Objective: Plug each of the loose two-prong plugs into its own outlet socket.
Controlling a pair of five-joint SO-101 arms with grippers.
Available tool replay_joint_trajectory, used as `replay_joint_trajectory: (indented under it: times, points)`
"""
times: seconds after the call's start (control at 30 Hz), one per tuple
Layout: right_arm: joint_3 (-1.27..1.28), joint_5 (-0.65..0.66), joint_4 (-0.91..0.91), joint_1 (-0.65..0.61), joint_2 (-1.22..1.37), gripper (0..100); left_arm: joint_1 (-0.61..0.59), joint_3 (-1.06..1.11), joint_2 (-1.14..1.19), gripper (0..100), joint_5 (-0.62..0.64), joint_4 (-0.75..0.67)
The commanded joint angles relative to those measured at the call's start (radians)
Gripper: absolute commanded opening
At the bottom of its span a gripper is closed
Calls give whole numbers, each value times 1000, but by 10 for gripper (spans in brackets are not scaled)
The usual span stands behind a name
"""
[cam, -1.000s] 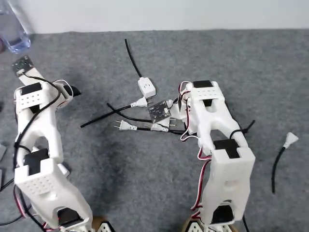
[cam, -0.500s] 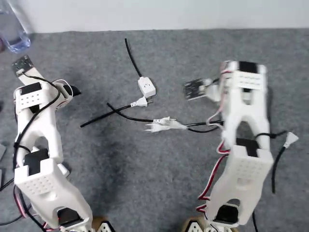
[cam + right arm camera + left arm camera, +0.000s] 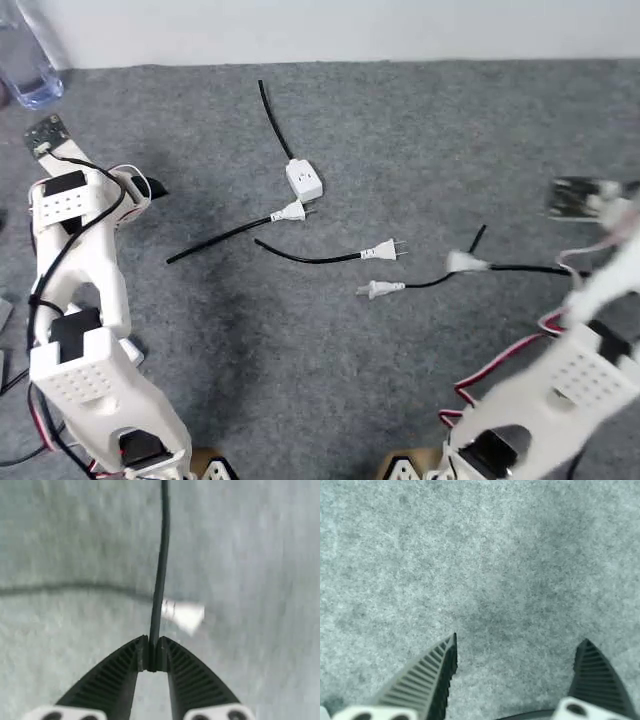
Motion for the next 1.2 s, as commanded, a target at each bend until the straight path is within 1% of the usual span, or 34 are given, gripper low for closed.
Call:
replay_joint_trajectory:
  times: [0.0,0.13,0.27,0.43,0.53,0.6,0.67,0.8,0.87,0.93,1.03,1.17]
  points:
    - [-129,92,42,148,-12,9,2,-4,-6,350,6,-20]
    - [-169,176,31,272,-8,9,2,-4,-6,350,6,-20]
    - [-167,207,-19,361,-4,9,2,-4,-6,350,6,-20]
    - [-170,192,-44,395,74,11,2,-2,-6,350,6,-20]
    - [-173,118,-50,392,101,16,2,-2,-5,350,6,-20]
    - [-173,78,-67,386,102,55,2,-2,-5,350,8,-20]
    - [-173,49,-70,371,105,139,2,-2,-5,350,8,-20]
    - [-172,-15,-59,332,105,352,2,-2,-5,350,8,-20]
    - [-172,-57,-59,305,105,419,2,-2,-5,350,8,-20]
    - [-167,-92,-41,271,104,433,2,-2,-5,350,6,-20]
    - [-166,-138,54,168,97,407,2,-2,-5,350,6,-20]
    - [-114,-391,47,-47,59,348,3,-2,-5,350,6,-20]
